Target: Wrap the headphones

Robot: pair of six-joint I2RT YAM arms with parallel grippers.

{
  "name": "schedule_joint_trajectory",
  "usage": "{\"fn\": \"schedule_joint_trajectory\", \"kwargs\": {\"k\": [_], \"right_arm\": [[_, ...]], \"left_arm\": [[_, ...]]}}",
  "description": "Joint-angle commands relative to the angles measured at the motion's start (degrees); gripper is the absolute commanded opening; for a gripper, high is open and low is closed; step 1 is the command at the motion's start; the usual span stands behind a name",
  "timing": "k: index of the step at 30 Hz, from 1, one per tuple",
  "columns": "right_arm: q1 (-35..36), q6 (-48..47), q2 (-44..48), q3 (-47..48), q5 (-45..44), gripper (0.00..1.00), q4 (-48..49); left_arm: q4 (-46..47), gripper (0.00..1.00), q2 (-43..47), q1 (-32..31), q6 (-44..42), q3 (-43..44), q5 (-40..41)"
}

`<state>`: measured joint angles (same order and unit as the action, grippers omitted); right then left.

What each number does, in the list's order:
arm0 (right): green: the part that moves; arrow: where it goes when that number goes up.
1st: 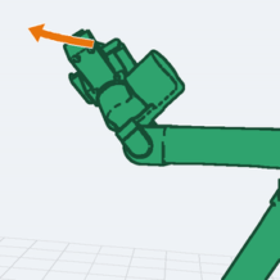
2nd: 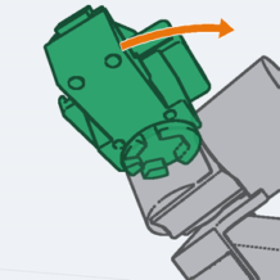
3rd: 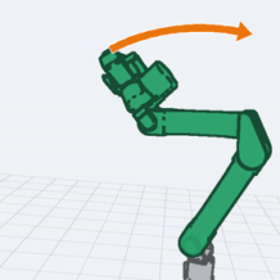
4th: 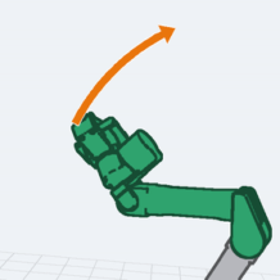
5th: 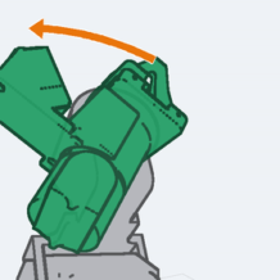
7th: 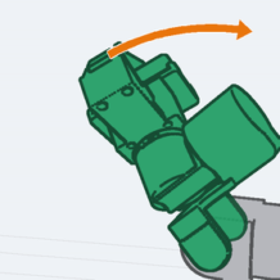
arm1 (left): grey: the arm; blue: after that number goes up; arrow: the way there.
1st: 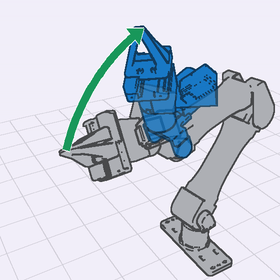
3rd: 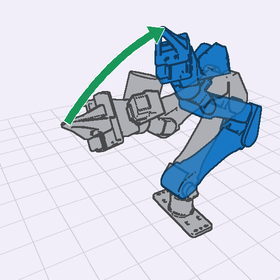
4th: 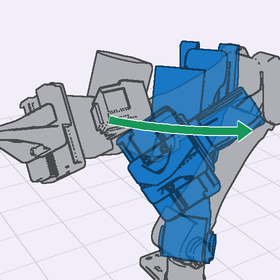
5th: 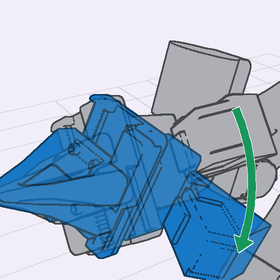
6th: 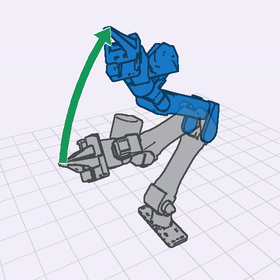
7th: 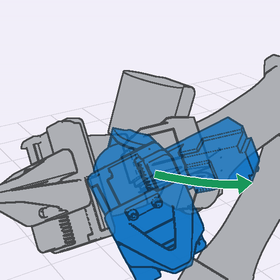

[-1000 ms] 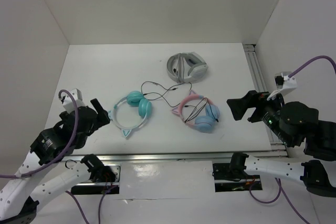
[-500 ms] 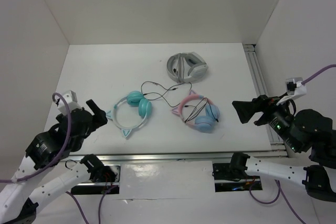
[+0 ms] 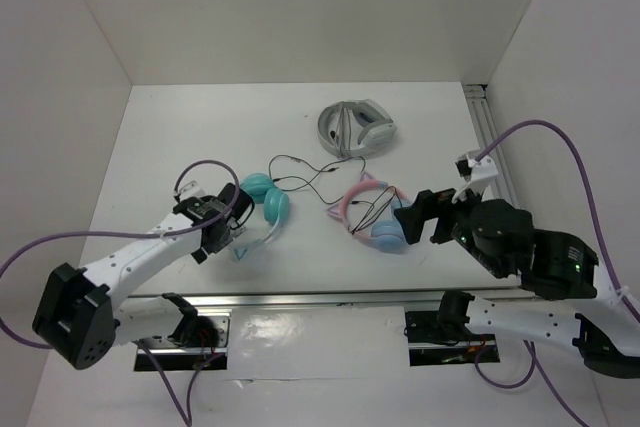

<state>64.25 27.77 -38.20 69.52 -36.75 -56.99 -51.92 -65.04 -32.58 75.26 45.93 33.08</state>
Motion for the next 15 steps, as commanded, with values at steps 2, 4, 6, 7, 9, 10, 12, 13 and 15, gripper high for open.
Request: {"fn": "schedule_joint_trajectory", "kwargs": {"k": [2, 4, 6, 7, 9, 10, 12, 13, 15], "right_arm": [[-0.18, -1.57, 3.65, -0.52, 4.40, 1.00, 3.56], [-0.70, -1.58, 4.27, -1.05, 5.46, 1.00, 3.55], [-0.70, -2.19, 5.41, -1.57, 6.51, 1.00, 3.03], [-0.70, -2.19, 5.41, -1.58, 6.52, 1.00, 3.03], [-0.70, -2.19, 6.03, -1.58, 7.05, 1.00, 3.03], [-0.70, -2.19, 6.03, -1.58, 7.57, 1.00, 3.03], [-0.70, -2.72, 6.55, -1.58, 7.57, 1.00, 3.03], [-0.70, -2.72, 7.08, -1.58, 7.57, 1.00, 3.03], [-0.70, -2.72, 7.08, -1.58, 8.10, 1.00, 3.03]], "left_arm": [[9.10, 0.92, -5.79, 2.25, 6.39, -5.75, -2.68], [12.89, 0.91, -8.43, 2.26, 6.39, -6.29, -2.67], [14.65, 0.89, -11.95, 2.26, 6.39, -6.82, -2.67], [15.44, 0.89, -13.00, 2.78, 6.39, -6.82, -2.67], [16.15, 0.88, -15.90, 2.78, 6.91, -6.82, -2.67], [16.67, 0.88, -16.61, 3.30, 6.91, -6.82, -2.67], [16.68, 0.82, -17.76, 3.31, 7.44, -7.44, -2.67], [16.68, 0.79, -17.76, 3.31, 8.22, -7.44, -2.67], [16.68, 0.74, -17.76, 3.84, 8.23, -8.57, -2.67]]}}
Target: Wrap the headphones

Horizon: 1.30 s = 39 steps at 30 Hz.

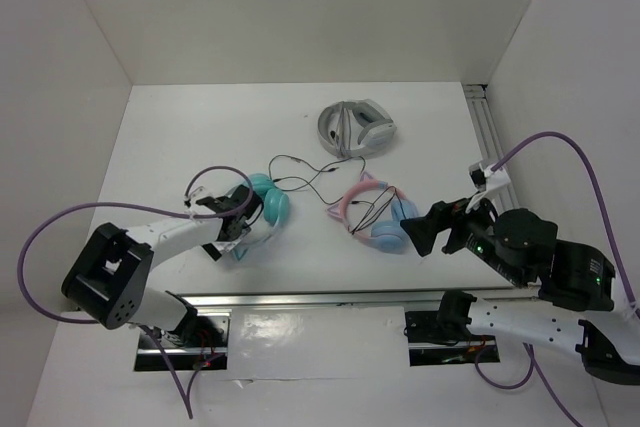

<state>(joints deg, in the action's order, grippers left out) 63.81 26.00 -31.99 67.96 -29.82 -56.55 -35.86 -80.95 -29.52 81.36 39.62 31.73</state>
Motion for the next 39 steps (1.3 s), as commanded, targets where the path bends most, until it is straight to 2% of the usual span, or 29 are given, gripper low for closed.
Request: {"fn": "schedule_joint_trajectory", "kwargs": {"k": [1, 3, 7, 8, 10, 12, 13, 17, 20, 21, 24, 25, 27, 31, 34, 39], "right_arm": [[-0.27, -0.95, 0.87, -0.02, 1.69, 1.00, 2.59], [-0.27, -1.57, 0.87, -0.02, 2.31, 1.00, 3.11], [-0.27, -1.57, 0.87, -0.02, 3.02, 1.00, 3.12], [-0.27, -1.57, 0.35, -0.02, 3.54, 1.00, 3.73], [-0.27, -2.09, 0.35, -0.02, 3.54, 1.00, 3.73], [-0.27, -2.09, -0.18, -0.02, 3.54, 1.00, 4.26], [-0.27, -2.09, -0.18, -0.02, 3.54, 1.00, 4.26], [-0.27, -2.70, -0.18, -1.25, 4.07, 1.00, 6.27], [-0.27, -4.28, 0.52, -5.02, 7.58, 1.00, 11.71], [-0.27, -5.42, 0.52, -6.25, 10.72, 1.00, 13.82], [-0.27, -6.92, 1.75, -11.70, 17.83, 1.00, 23.13], [-0.27, -6.93, 2.36, -14.50, 19.70, 1.00, 28.20], [-0.27, -7.45, 2.98, -17.24, 22.60, 1.00, 33.15], [-0.27, -7.45, 1.59, -22.17, 19.38, 1.00, 44.05], [-0.27, -7.98, -2.27, -22.70, 13.42, 1.00, 49.23], [-0.27, -10.00, -9.92, -23.84, 10.58, 0.99, 59.18]], "left_arm": [[0.61, 0.74, -0.19, 1.47, 2.13, -2.26, -1.32], [1.66, 0.71, 1.31, 2.88, 1.26, -3.66, -1.93], [3.94, 0.56, 3.95, 5.61, -1.29, -6.04, -3.94], [4.47, 0.44, 3.95, 6.48, -1.82, -6.65, -4.82], [6.40, 0.29, 3.26, 7.54, -3.74, -7.18, -6.06], [6.94, 0.07, 1.07, 8.25, -4.89, -7.18, -7.20], [6.94, 0.00, 1.05, 8.25, -4.90, -6.49, -7.20], [5.63, 0.00, 1.92, 8.25, -6.57, -5.34, -7.73], [-1.38, 0.00, 9.29, 4.74, -6.05, -1.75, -6.25], [-7.24, 0.00, 11.67, 2.21, -4.56, 1.57, -3.28], [-16.06, 0.00, 20.46, -1.23, -3.49, 9.82, 2.18], [-20.61, 0.00, 22.22, -1.24, -4.01, 12.04, 2.98], [-23.98, 0.00, 27.05, -1.95, -6.81, 18.26, 4.39], [-28.38, 0.00, 32.07, -1.95, -14.45, 27.58, 4.40], [-33.12, 0.00, 32.08, -1.95, -17.90, 35.84, 5.01], [-37.09, 0.00, 31.46, -1.95, -23.69, 45.01, 4.76]]}}
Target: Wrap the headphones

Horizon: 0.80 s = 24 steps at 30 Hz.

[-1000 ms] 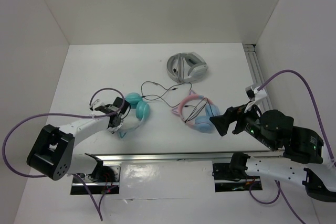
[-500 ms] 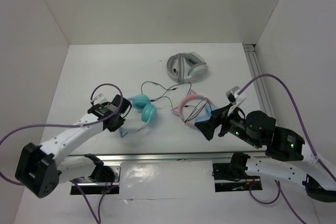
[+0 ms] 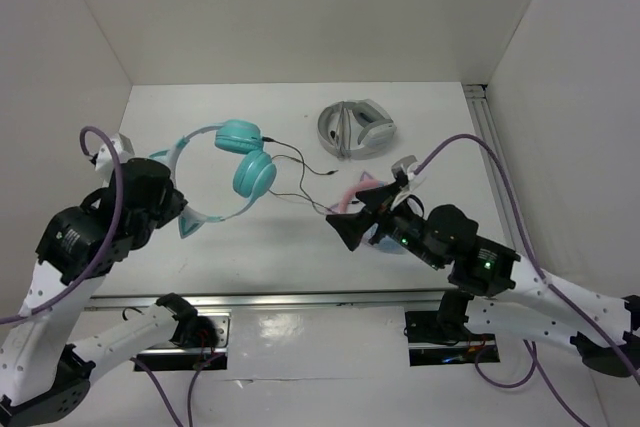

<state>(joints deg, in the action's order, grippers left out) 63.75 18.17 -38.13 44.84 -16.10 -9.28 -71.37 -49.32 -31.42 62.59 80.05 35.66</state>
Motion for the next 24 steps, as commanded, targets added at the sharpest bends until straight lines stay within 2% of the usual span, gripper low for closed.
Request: {"fn": "schedule_joint_trajectory", "kwargs": {"k": [1, 6, 9, 18, 24], "right_arm": [[-0.20, -2.70, -5.53, -0.72, -3.15, 0.99, 13.22], [-0.20, -4.55, -16.61, -1.24, -3.15, 0.99, 22.89], [-0.73, -4.55, -21.00, -1.25, 1.14, 0.93, 27.71], [-2.30, -2.71, -23.13, -2.92, 8.69, 0.89, 35.29], [-2.31, -3.23, -26.11, -3.01, 12.31, 0.80, 36.27]], "left_arm": [[-1.58, 0.00, -0.16, -0.05, -6.85, 6.94, 0.12], [-2.28, 0.00, 0.37, -0.05, -11.16, 14.07, -2.79], [-3.50, 0.00, 0.37, -0.05, -11.70, 17.76, -3.58], [-6.85, 0.00, -1.22, -0.05, -13.54, 24.80, -3.58], [-5.80, 0.00, -1.22, -0.05, -13.54, 25.42, -5.34]]}}
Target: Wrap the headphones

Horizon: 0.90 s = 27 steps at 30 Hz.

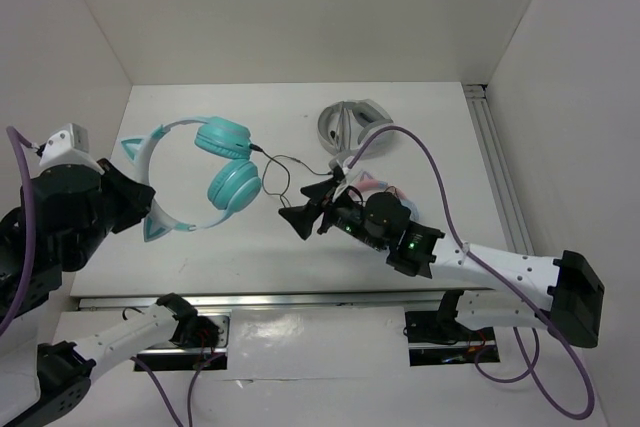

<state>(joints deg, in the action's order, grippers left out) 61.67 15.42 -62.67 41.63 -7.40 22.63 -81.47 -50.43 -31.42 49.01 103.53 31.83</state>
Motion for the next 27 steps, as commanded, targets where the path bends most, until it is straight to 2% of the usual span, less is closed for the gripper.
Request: {"fn": "schedule_joint_trajectory", "kwargs": {"k": [1, 6, 7, 10, 11, 14, 17, 19, 21, 22, 24, 27], "right_arm": [[-0.23, -0.48, -1.57, 0.21, 4.23, 0.80, 4.35], [-0.93, -0.48, -3.50, -1.55, 4.40, 0.67, 7.42], [-0.94, -0.48, -4.29, -1.55, 5.02, 0.55, 7.43], [-2.16, -0.48, -8.33, -1.55, 6.17, 0.37, 8.13], [-2.17, 0.04, -9.21, -1.03, 6.17, 0.34, 8.13], [-2.17, 0.66, -10.63, -2.60, 6.78, 0.34, 10.49], [-2.17, 0.66, -11.24, -3.65, 6.26, 0.28, 11.03], [-2.17, 1.19, -11.24, -4.44, 5.65, 0.18, 11.03], [-2.17, 1.19, -10.71, -5.23, 5.64, 0.14, 11.03], [-2.17, 1.19, -10.10, -6.02, 5.64, 0.07, 11.03], [-2.17, 1.72, -9.49, -6.55, 4.07, 0.00, 10.42], [-2.17, 1.72, -7.38, -6.56, 1.87, 0.00, 6.65]], "left_arm": [[4.30, 0.00, -0.10, -0.05, 0.03, 1.94, -1.51], [4.92, 0.00, -0.63, -0.05, 0.03, 2.47, -2.74], [5.62, 0.00, -0.63, -0.05, 0.03, 2.47, -3.35], [5.62, 0.00, -0.63, -0.05, 0.03, 3.70, -3.36], [5.62, 0.00, -0.63, -0.05, 0.03, 4.31, -3.36], [5.62, 0.00, -0.63, -0.05, 0.03, 4.32, -3.36], [5.62, 0.00, -0.63, -0.05, 0.56, 4.32, -2.04], [4.92, 0.00, -1.15, -0.05, 1.08, 4.84, -0.03], [4.22, 0.00, -1.16, -0.05, 1.69, 4.84, 1.21], [4.22, 0.00, -1.16, -0.05, 1.70, 4.84, 1.73], [3.69, 0.00, -1.16, -0.05, 1.70, 4.84, 3.14], [3.69, 0.00, -1.68, -0.05, 1.70, 2.22, 6.12]]}}
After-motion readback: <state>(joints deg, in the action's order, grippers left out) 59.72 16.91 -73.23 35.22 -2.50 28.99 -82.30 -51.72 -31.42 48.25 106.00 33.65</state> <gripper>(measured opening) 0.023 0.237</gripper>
